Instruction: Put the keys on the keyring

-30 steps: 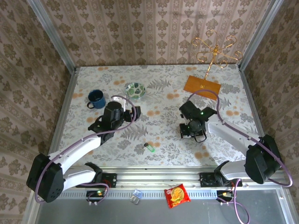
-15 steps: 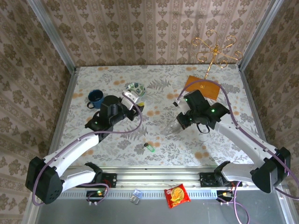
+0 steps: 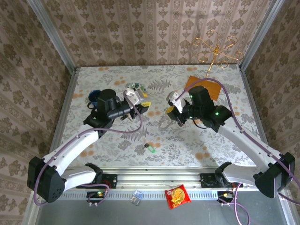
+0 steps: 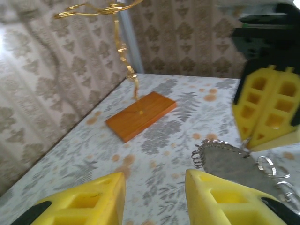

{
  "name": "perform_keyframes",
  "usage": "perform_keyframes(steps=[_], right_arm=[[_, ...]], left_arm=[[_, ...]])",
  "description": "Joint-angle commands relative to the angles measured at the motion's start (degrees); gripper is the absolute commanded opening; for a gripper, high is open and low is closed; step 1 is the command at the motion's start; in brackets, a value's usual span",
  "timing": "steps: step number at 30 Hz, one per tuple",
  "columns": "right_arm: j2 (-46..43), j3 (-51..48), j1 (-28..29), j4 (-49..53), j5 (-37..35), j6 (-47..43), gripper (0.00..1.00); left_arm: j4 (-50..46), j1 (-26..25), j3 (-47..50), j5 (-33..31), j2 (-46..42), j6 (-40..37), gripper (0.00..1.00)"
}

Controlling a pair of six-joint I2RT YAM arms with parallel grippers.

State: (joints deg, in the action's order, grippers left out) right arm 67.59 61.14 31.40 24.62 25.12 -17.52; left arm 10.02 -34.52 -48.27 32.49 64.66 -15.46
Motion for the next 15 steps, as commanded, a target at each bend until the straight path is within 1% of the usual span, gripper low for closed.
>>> perform_keyframes(steps=[1,4,8,11,15], right_arm=[[-0.2,-0.7,-0.1,-5.5,8.0,-5.2,0.00],[-0.2,-1.7,-0.1,-6.2,11.9,-9.0,0.00],[-0.9,-3.4,0.1,-7.5,14.4,-12.6,0.00],[-1.4,-3.9,0.3,-8.0,15.5,-14.2,0.00],[-1.7,-4.1,0.9,-7.9,15.0,-15.8,0.00]], left_arm=[[6.9,-1.5,4.3,9.3,0.3,-0.1,0.38],[8.6,-2.2,6.5,10.0,0.0,-0.9,0.37],[8.8,-2.7,8.5,13.9,-0.8,-3.3,0.32],[9.2,-2.9,9.6,15.4,-1.1,-3.3,0.31],[9.2,-3.3,9.8,17.8,-0.8,-2.6,0.30]])
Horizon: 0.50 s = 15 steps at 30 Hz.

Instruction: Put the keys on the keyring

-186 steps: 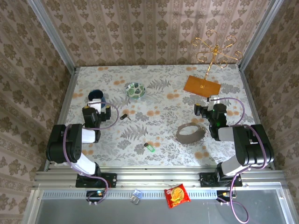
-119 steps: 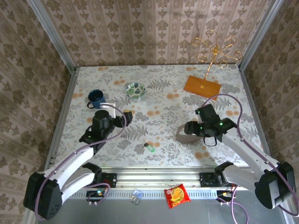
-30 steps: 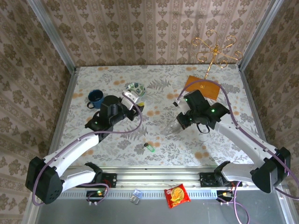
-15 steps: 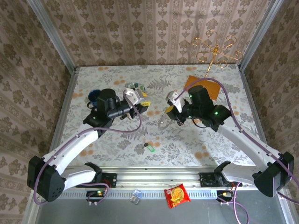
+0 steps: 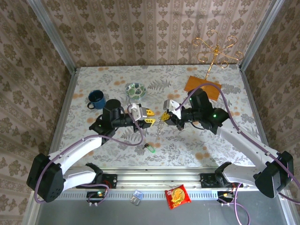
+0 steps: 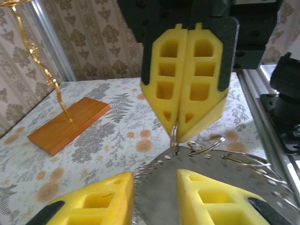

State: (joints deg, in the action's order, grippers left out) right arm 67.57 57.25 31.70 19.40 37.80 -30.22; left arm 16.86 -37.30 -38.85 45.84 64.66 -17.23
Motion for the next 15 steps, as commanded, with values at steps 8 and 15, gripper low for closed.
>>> perform_keyframes(steps=[8,15], right_arm=[[-1.5,-0.3,2.2,-3.1,0.4,-3.8,0.00],[-1.4,-0.3,3.6,-3.7,0.3,-3.3,0.00]], left_arm=[[3.9,-0.7,1.0,6.5,0.5,0.7,0.32],[3.1,-0.8,0.6,7.4,1.8,0.3,0.24]])
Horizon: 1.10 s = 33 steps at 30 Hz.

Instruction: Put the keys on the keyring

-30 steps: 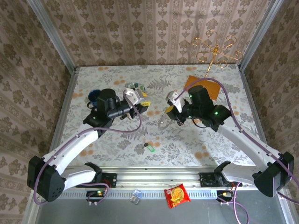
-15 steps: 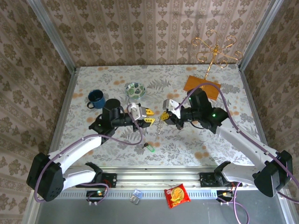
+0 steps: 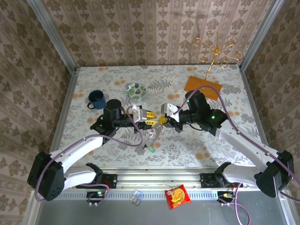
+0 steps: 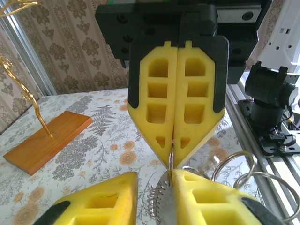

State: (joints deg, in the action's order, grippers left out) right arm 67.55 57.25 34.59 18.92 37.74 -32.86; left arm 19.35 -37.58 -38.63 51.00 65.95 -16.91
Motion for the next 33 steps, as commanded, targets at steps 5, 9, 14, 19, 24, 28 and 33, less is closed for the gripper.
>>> perform_keyframes(steps=[5,9,14,19,24,28,33], right_arm=[[-1.0,-0.2,1.8,-3.5,0.4,-0.4,0.00],[-0.3,0.0,2.7,-3.3,-0.2,-0.5,0.00],[0.4,0.0,3.0,-2.5,-1.0,-1.0,0.00],[-2.1,-2.6,2.9,-2.9,-6.0,-0.6,0.22],[-8.6,-9.1,2.2,-5.3,-10.3,1.3,0.35],[-10.7,-11.5,2.2,-4.3,-10.7,2.4,0.33],[-10.4,-12.2,3.0,-5.1,-9.1,2.5,0.31]], left_arm=[[-1.5,-1.0,0.0,2.0,0.7,-1.4,0.20],[-1.4,-1.4,-0.1,1.5,0.5,-1.8,0.16],[0.0,-1.8,0.4,1.5,0.4,-2.0,0.09],[2.7,-2.5,2.2,0.0,0.1,-2.8,0.00],[4.7,-4.3,5.0,-3.5,-1.1,-5.5,0.00],[8.1,-5.4,7.6,-3.8,-1.7,-8.2,0.00],[10.2,-6.3,8.5,-3.5,-1.1,-8.7,0.00]])
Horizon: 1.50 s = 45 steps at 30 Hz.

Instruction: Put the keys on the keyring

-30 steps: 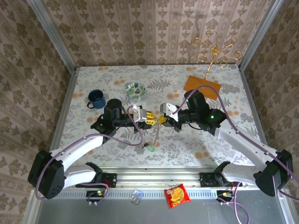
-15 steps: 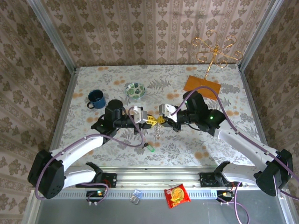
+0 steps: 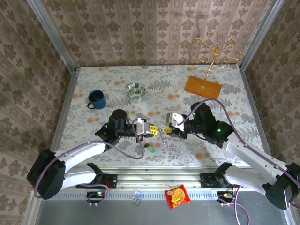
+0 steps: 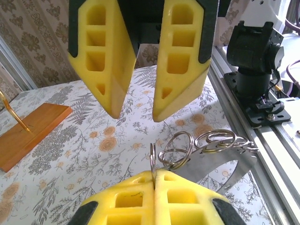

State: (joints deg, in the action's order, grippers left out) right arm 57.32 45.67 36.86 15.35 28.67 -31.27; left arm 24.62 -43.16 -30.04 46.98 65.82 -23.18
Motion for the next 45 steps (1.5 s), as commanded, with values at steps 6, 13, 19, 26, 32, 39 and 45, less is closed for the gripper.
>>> perform_keyframes(steps=[6,13,19,26,32,39,45], right_arm=[[2.0,0.4,1.5,-1.0,1.6,0.0,0.30],[2.4,0.2,2.1,-2.2,0.8,0.2,0.21],[2.5,0.1,2.2,-3.6,2.4,0.9,0.10],[3.0,2.1,2.3,1.1,1.6,-1.7,0.00],[4.9,7.0,4.1,10.0,-3.1,-7.4,0.00],[6.4,9.4,6.2,10.5,-3.2,-8.3,0.00],[7.7,10.2,7.3,11.0,-3.9,-8.6,0.00]], left_arm=[[6.1,-1.5,-0.2,0.1,0.0,-2.3,0.00],[11.2,-1.8,1.2,-0.1,0.8,0.8,0.00],[12.4,-1.8,1.5,0.2,1.3,1.9,0.00],[11.4,-1.9,1.3,-3.0,0.6,3.3,0.23],[1.0,-2.4,-1.7,-4.4,-0.3,-0.6,0.22],[-3.4,-3.6,-3.4,-5.5,0.2,-4.0,0.17],[-3.2,-3.9,-3.3,-5.9,-0.5,-4.9,0.06]])
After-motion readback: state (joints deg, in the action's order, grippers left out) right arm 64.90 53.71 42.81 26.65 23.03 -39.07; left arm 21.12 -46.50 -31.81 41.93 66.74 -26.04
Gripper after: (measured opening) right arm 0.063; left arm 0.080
